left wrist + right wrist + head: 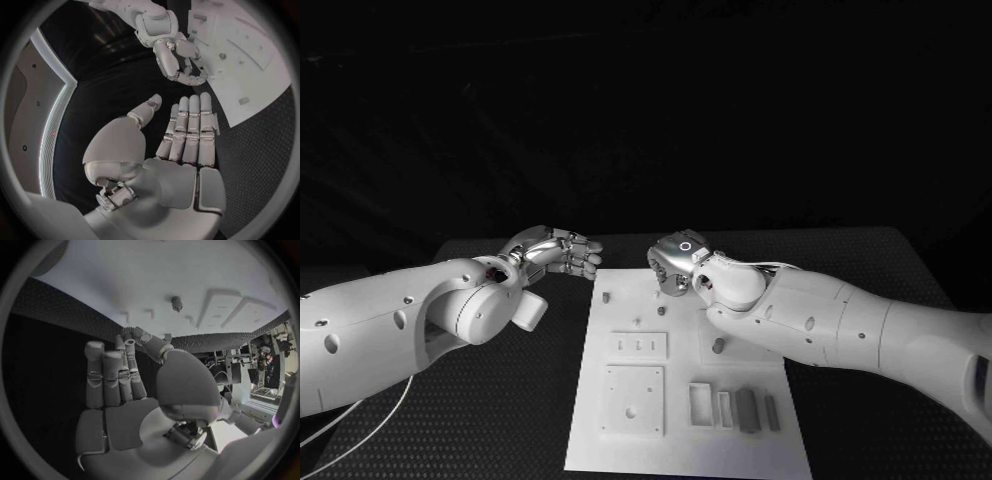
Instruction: Assemble the parts on the task board
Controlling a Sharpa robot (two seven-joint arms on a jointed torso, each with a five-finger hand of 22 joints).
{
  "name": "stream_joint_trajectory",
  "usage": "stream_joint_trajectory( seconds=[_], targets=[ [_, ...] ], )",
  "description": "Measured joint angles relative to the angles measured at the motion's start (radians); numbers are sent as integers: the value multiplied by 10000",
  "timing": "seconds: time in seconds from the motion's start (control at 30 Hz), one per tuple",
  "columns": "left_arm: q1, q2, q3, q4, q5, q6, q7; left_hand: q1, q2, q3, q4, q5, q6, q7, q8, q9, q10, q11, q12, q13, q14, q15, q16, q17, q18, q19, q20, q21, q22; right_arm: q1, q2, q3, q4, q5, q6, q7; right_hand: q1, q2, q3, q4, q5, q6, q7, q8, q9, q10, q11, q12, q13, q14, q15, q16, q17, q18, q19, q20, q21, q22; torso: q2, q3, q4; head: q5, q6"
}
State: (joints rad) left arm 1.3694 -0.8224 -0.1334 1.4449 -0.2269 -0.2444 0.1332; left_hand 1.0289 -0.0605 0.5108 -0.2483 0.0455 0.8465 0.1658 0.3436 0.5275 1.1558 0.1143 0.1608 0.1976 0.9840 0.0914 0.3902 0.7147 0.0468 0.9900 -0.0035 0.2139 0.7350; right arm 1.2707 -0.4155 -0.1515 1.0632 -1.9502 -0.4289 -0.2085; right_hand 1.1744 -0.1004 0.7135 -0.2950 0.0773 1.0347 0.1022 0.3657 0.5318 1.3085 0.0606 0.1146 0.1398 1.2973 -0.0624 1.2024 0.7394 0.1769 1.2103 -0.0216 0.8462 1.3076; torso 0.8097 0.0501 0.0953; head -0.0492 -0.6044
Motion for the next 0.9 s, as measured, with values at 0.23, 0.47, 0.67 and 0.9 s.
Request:
stream_joint_trajectory(
  seconds=[0.23, 0.47, 0.67, 0.9],
  targets=[
    [1, 18, 0, -3, -13, 0, 0, 0, 0, -27, 27, 0, 0, 0, 0, 0, 0, 0, 0, -1, 0, 0, 0, 9, -2, 0, 0, 0, 0, -6, 67, -16, -78, 20, 34, 27, 0, 0, 0, 0, -10, -5, 4, 11, -1, 0, 0, 1, 0, -2, 2, 0, -1, 0, -21, -23, 0, 0, 0, 1, -3, 14, -33],
    [2, 22, 0, -9, -19, 0, 0, 0, 0, -27, 27, 0, 0, 0, 0, 0, 0, 0, 0, 9, 0, 0, -37, 20, -6, 0, 0, 0, -1, -11, 87, -29, -149, 67, 98, 83, 0, 0, 0, 1, -33, -8, 8, 10, -2, 0, 0, 3, 0, -10, 8, 37, -1, -2, -26, -22, 37, 0, 12, 4, -10, 14, -72],
    [2, 24, 0, -5, -22, 0, -1, 0, 0, -26, 27, 0, 0, 0, 0, 0, 0, 0, 0, 8, 0, 0, -39, 20, -8, 0, 0, 0, -1, -21, 135, -41, -162, 114, 149, 130, 0, 0, 0, 1, 7, -12, 11, 10, 0, 0, 0, 8, 0, -14, 11, 37, -2, -3, -28, -19, 36, 0, 15, 4, -6, 18, -99],
    [4, 19, 0, 2, -24, 0, -1, 0, 0, -26, 27, 0, 0, 0, 0, 0, 0, 0, 0, 17, 0, 0, -39, 28, -12, 0, 0, 0, 7, -37, 176, -54, -243, 157, 199, 174, 0, 0, -1, 1, 8, -17, 16, 8, 22, 0, 0, 10, 0, 13, -16, 37, -2, -2, -29, -16, 37, 0, 18, 4, -2, 31, -134]
  ],
)
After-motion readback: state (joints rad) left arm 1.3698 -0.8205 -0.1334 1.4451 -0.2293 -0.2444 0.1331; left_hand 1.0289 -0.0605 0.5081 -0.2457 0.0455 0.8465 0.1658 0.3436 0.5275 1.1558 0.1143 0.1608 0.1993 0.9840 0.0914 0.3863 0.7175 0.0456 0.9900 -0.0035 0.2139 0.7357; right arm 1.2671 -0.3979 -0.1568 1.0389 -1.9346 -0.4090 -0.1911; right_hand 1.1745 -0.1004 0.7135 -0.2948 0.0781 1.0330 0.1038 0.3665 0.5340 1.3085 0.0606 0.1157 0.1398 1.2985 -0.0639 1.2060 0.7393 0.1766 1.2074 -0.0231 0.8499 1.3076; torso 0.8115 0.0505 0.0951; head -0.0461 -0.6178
